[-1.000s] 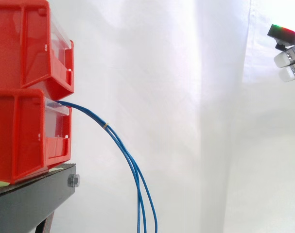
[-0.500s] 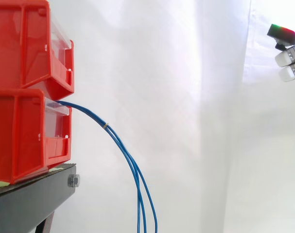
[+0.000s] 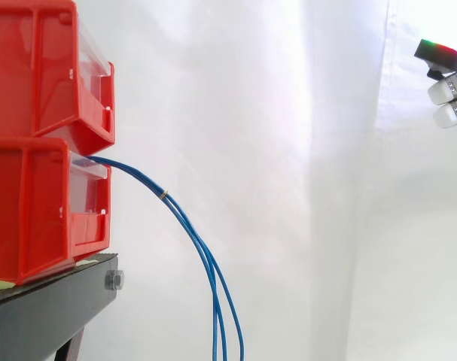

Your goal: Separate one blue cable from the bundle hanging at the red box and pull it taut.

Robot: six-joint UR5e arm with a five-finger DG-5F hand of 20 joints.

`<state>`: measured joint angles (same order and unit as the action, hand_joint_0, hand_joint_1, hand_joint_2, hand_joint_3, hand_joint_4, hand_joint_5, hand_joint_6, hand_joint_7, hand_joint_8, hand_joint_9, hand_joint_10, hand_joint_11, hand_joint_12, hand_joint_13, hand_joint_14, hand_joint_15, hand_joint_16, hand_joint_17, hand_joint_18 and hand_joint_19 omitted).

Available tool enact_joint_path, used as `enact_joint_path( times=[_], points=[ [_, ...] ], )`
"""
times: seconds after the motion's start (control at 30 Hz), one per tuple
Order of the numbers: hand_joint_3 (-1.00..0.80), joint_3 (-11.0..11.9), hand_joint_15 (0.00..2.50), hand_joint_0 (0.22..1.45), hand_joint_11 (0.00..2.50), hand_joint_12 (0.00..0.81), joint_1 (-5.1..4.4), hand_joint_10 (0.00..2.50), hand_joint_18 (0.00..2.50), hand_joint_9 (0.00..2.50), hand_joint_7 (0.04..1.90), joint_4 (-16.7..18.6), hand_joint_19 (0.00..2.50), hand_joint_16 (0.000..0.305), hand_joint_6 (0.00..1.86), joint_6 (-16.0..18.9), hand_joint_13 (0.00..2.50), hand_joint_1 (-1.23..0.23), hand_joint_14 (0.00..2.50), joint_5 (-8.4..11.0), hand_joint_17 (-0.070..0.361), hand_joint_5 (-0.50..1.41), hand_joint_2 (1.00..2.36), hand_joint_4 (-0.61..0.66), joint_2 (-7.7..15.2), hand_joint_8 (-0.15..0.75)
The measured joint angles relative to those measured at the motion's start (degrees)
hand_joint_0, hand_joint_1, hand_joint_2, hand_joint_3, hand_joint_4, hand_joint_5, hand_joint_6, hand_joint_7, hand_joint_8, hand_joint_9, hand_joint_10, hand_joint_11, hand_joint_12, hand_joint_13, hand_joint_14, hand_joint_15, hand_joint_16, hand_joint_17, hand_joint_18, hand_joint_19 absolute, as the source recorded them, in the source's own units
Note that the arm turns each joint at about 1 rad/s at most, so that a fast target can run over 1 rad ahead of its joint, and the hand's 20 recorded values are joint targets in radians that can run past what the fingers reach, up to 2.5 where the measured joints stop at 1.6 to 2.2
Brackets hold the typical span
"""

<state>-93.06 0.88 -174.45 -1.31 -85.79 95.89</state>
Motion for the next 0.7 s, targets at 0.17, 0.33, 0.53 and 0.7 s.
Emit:
enact_joint_path(
  times=[0.17, 0.33, 0.53, 0.7],
  points=[
    [-0.47, 0.0, 0.01, 0.57, 0.00, 0.398, 0.00, 0.00, 0.40, 0.33, 0.68, -0.1, 0.14, 0.058, 0.50, 0.0, 0.22, -0.56, 0.00, 0.00, 0.131, -0.23, 1.00, 0.26, 0.0, 0.316],
    [-0.47, 0.0, 0.02, 0.57, 0.00, 0.400, -0.12, 0.00, 0.41, 0.34, 0.68, -0.8, 0.15, 0.058, 0.50, 0.2, 0.24, -0.56, 0.00, 0.00, 0.131, -0.23, 1.00, 0.26, 0.1, 0.315],
    [-0.47, 0.0, 0.03, 0.57, 0.00, 0.398, -0.45, 0.00, 0.42, 0.36, 0.68, -0.9, 0.17, 0.058, 0.50, 0.4, 0.25, -0.56, 0.00, 0.01, 0.130, -0.22, 1.00, 0.26, 2.5, 0.312],
    [-0.47, 0.0, 0.03, 0.57, 0.00, 0.398, -0.62, 0.00, 0.43, 0.37, 0.68, -0.2, 0.17, 0.058, 0.50, 1.3, 0.26, -0.56, 0.00, -0.45, 0.130, -0.22, 1.00, 0.26, 5.9, 0.312]
  ],
)
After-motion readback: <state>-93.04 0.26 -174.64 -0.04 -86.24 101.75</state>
